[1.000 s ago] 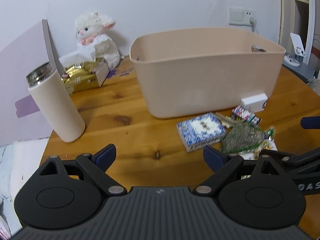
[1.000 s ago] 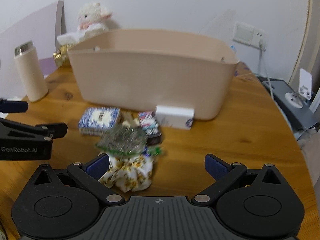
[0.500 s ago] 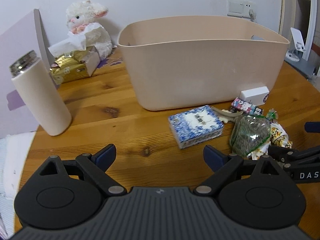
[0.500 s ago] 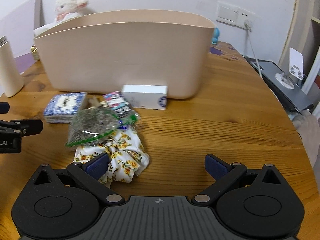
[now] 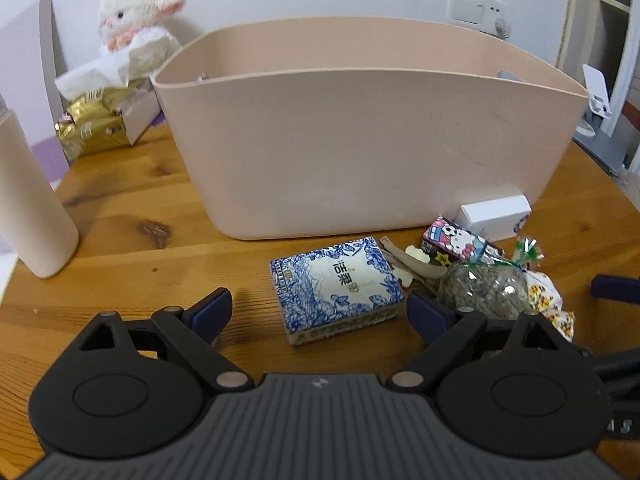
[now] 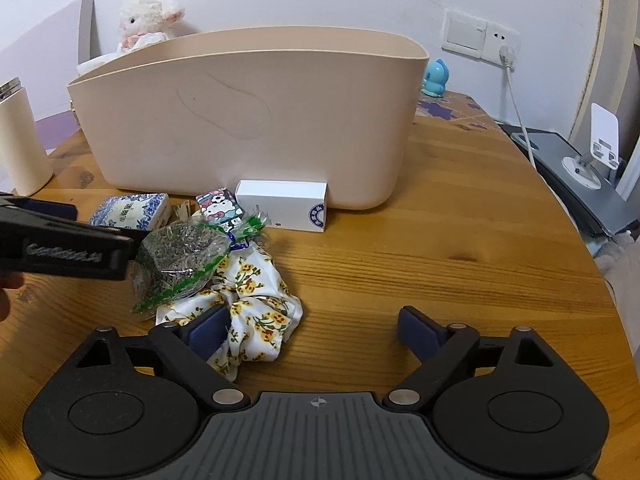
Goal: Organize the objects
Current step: 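Grasp the blue-and-white box with the left tool while the right tool grasps the floral scrunchie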
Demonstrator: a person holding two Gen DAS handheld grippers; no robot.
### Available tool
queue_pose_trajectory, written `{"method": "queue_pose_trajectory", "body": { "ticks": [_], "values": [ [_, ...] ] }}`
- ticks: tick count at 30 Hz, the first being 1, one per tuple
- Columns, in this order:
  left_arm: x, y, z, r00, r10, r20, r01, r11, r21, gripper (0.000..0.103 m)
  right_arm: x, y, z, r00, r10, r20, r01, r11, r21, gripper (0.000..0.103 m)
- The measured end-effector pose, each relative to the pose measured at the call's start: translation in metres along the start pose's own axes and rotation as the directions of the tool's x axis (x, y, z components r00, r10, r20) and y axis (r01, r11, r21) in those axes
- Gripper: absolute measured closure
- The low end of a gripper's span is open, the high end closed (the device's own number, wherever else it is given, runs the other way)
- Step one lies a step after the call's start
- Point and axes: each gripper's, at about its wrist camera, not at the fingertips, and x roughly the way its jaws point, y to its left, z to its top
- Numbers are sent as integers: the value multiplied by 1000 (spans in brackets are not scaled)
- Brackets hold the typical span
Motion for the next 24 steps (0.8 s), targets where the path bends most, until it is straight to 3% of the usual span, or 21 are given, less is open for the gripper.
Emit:
{"method": "queue_pose_trajectory", "body": {
  "ticks": [4,8,9,11,13,17,24],
  "values": [
    [11,5,3,999,-13,-32,11,999,-41,8,1,0,4,1000,7,12,-6,1000,-6,29],
    [12,7,4,999,-18,-30,17,999,-43,10,0,1,8,1000,17,15,-17,1000,-4,63],
    [12,7,4,999,-17,-27,16,999,-42,14,0,1,9,1000,20,15,-20,1000,-3,73],
    [10,8,3,1000,-12,-17,11,1000,-25,25,0,1,10,1000,20,13,-20,1000,-4,80],
    [7,8,3,999,-27,-17,27,1000,-15,33,0,1,11,1000,25,10,-25,1000,2,83],
    [4,11,1,999,-43,-21,43,999,-4,35,-2,0,11,1000,26,8,-26,1000,14,89],
    [-3,17,-3,997,-76,-20,75,997,-25,36,-14,-3,9,999,22,34,-23,999,26,91]
  ]
}}
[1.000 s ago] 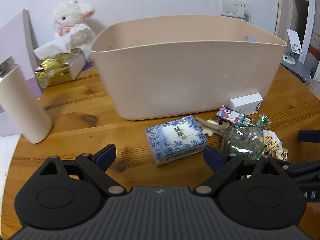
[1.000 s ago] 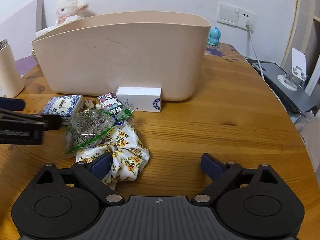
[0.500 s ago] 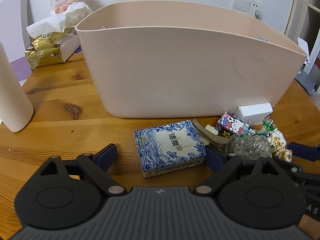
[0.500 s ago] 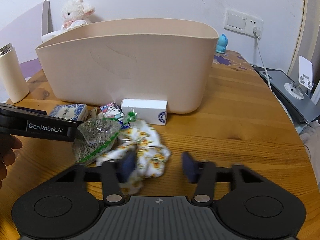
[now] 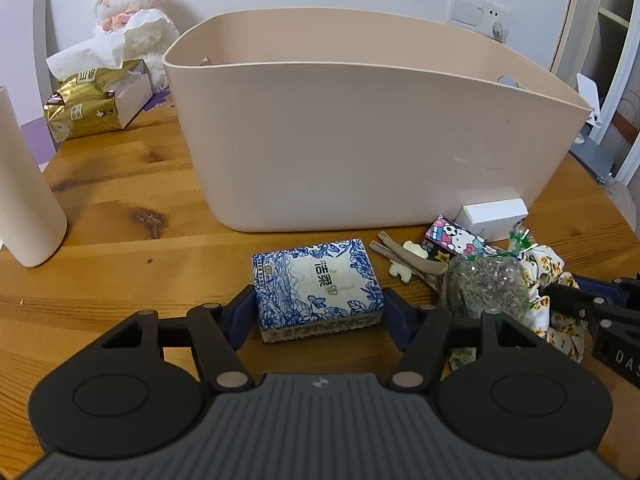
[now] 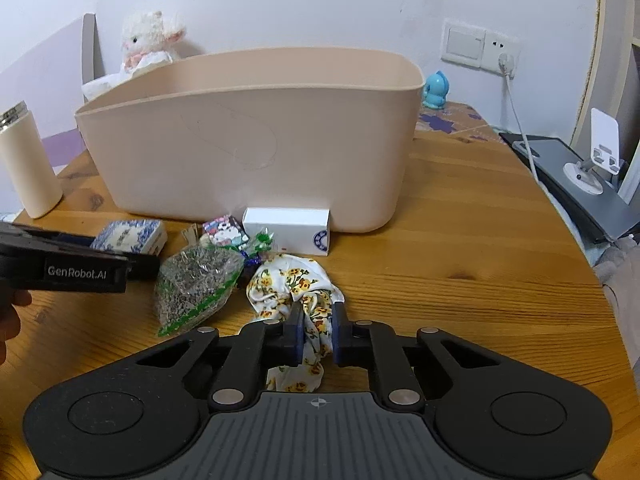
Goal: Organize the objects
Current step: 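Grasp the blue-and-white box with the left tool while the right tool grasps the floral scrunchie, then lift both items over the basket and open both tools to drop them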
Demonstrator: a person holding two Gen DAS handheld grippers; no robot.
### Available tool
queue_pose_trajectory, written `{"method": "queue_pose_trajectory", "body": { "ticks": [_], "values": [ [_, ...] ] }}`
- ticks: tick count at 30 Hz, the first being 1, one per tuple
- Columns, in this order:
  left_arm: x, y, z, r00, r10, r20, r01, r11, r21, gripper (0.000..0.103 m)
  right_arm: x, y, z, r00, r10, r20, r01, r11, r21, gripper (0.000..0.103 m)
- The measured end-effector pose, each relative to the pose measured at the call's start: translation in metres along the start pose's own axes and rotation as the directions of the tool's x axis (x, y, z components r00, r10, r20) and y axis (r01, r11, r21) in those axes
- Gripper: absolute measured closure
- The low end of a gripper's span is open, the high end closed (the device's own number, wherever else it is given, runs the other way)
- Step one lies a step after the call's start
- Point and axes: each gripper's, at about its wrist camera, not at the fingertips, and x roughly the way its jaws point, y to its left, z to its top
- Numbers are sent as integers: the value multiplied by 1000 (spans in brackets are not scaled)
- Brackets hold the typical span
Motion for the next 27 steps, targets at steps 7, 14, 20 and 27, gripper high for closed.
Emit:
{"method": "queue_pose_trajectory", "body": {
  "ticks": [7,14,20,27],
  "values": [
    [-22,1,-4,999,-6,37,6,1000,5,36,-20,-3,5,998,-24,54,23,1000,12,91],
    [-53,2,-5,996,-18,86,17,1000,8,36,-44,-7,10,992,-36,118,33,999,30,91],
    [-84,-1,0,987,-17,157,13,999,31,36,-68,-11,20,979,-41,199,33,999,42,91],
    [-114,-9,20,968,-21,252,7,998,55,36,-89,-15,51,949,-44,312,26,998,62,91]
  ]
}}
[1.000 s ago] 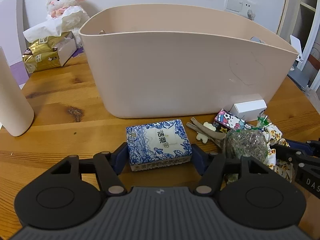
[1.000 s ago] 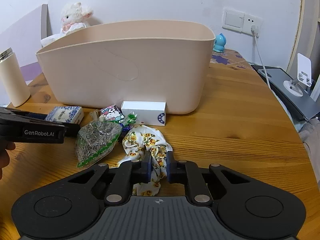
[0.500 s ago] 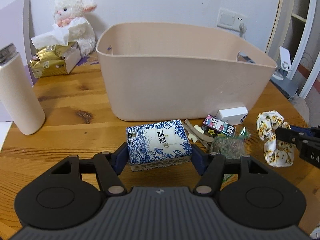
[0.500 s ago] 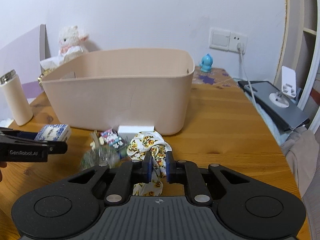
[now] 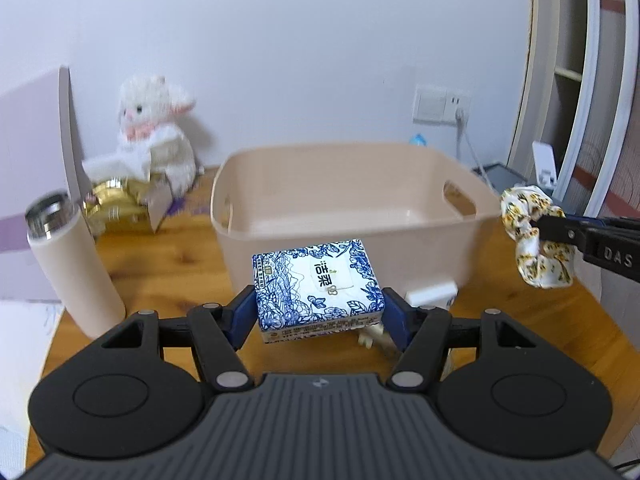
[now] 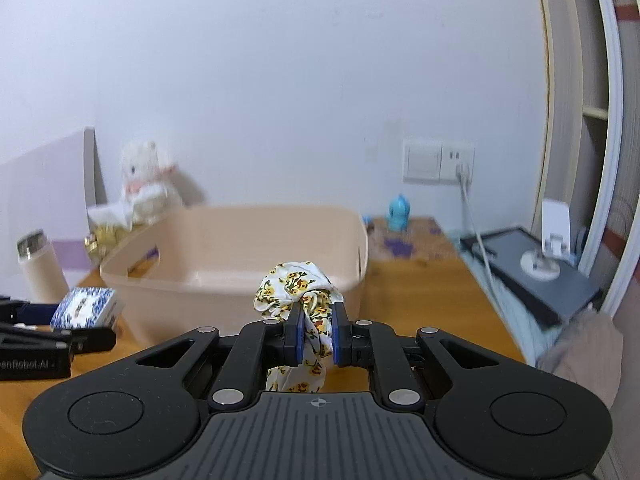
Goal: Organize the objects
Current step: 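Lift both items over the basket and open both tools to drop them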
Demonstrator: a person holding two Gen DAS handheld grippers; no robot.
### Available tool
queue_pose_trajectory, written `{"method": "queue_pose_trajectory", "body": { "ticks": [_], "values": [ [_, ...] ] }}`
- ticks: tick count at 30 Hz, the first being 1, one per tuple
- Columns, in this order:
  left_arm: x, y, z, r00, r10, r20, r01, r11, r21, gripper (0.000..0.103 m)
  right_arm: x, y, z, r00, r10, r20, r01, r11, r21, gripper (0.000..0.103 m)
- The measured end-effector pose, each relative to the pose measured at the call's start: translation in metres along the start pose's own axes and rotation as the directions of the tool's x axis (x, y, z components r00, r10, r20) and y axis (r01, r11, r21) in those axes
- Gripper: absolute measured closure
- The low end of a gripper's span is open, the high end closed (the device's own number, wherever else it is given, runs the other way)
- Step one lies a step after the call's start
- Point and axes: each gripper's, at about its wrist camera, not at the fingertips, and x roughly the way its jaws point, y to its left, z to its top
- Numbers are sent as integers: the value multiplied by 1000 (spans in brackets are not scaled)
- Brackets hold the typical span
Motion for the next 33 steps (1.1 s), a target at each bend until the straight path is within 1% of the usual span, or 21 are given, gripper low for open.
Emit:
{"method": "queue_pose_trajectory", "body": {
  "ticks": [4,8,13,17,22,27,28,29,30,32,33],
  "values": [
    [1,-4,20,999,6,36,-7,1000,6,36,5,2,18,999,2,40,-2,1000,-3,91],
    [12,-5,42,998,13,57,-14,1000,5,36,17,3,29,998,0,56,1,1000,-12,91],
    [42,-8,64,998,28,62,-30,999,29,36,50,2,40,1000,10,25,-10,1000,-15,91],
    [76,-9,73,999,45,25,-46,998,41,36,75,5,41,1000,5,6,-4,999,-41,91],
    [120,-6,73,997,64,-51,-62,997,36,36,111,11,37,999,-11,-50,7,997,-80,91],
    [146,-6,67,991,61,-116,-57,998,38,36,138,18,31,994,-31,-109,18,994,-112,89],
    [148,-7,66,991,55,-123,-50,998,40,36,142,18,30,992,-31,-119,17,993,-116,88],
    [150,-7,65,991,50,-127,-45,998,40,36,146,19,30,991,-35,-128,19,992,-122,83],
    [150,-7,65,990,47,-129,-43,998,38,35,149,21,30,990,-41,-135,23,991,-133,70],
    [148,-8,64,991,48,-125,-44,999,30,34,152,21,31,990,-43,-134,23,989,-149,64],
    [146,-8,65,991,49,-121,-46,999,28,27,152,21,31,990,-49,-133,27,987,-158,60]
  ]
}}
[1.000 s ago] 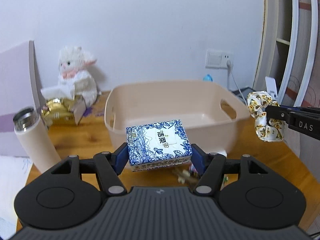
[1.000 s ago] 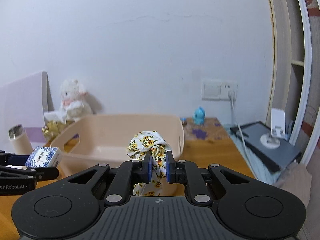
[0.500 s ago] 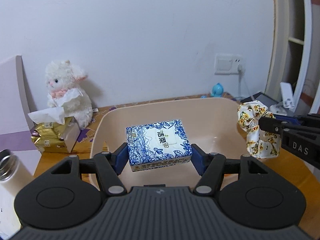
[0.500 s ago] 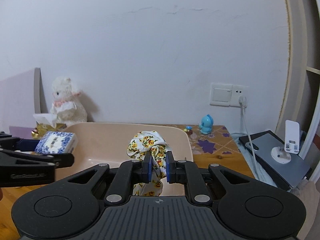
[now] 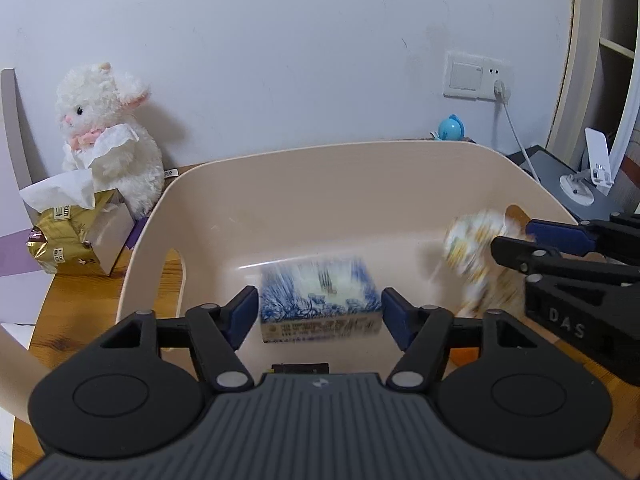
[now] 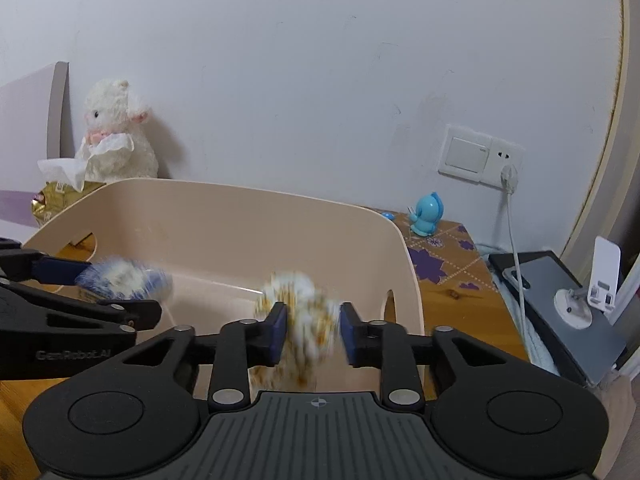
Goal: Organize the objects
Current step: 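Lift both items over the basket and open both tools to drop them, then grasp the green snack bag with the left tool while the right tool grasps the cartoon box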
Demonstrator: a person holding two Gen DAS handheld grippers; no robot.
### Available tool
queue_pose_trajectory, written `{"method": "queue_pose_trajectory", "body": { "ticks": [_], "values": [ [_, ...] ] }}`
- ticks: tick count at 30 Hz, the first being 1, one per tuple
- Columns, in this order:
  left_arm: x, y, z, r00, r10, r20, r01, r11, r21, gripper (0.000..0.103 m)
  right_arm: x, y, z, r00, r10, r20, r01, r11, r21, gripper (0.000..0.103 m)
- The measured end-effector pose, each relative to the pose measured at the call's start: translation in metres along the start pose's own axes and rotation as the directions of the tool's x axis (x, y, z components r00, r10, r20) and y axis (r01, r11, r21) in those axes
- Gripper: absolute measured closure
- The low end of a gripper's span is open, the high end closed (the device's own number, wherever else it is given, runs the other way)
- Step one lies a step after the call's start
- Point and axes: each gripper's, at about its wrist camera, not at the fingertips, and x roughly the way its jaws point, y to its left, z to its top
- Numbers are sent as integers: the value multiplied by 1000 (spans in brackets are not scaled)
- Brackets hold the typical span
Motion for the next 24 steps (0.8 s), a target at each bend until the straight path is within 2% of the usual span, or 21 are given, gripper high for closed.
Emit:
{"method": "queue_pose_trajectory", "body": {
  "ticks": [1,3,5,13,18,21,24],
  "values": [
    [-3,0,0,1000,1,6,-1,1000,-3,20,-1,0,0,1000,-5,2,5,1000,-9,57],
    [-10,2,-1,1000,6,27,-5,1000,-16,13,-7,1,2,1000,-4,22,4,1000,-18,37],
    [-17,3,-3,999,12,38,-11,1000,-27,13,-15,1,3,998,-3,57,5,1000,-31,29],
    [-58,6,-14,998,4,65,-1,999,-42,11,-54,7,0,996,11,94,-6,999,-51,23],
    [-86,3,-27,997,-3,83,6,999,-36,8,-86,-2,-13,994,25,105,-23,1000,-21,7],
    [-93,1,-36,998,-26,65,28,999,-32,8,-104,-5,-26,994,25,108,-20,999,-44,3],
    [-94,-3,-49,998,-15,53,16,1000,-11,8,-117,-6,-40,995,14,100,-4,995,-98,0]
  ]
}}
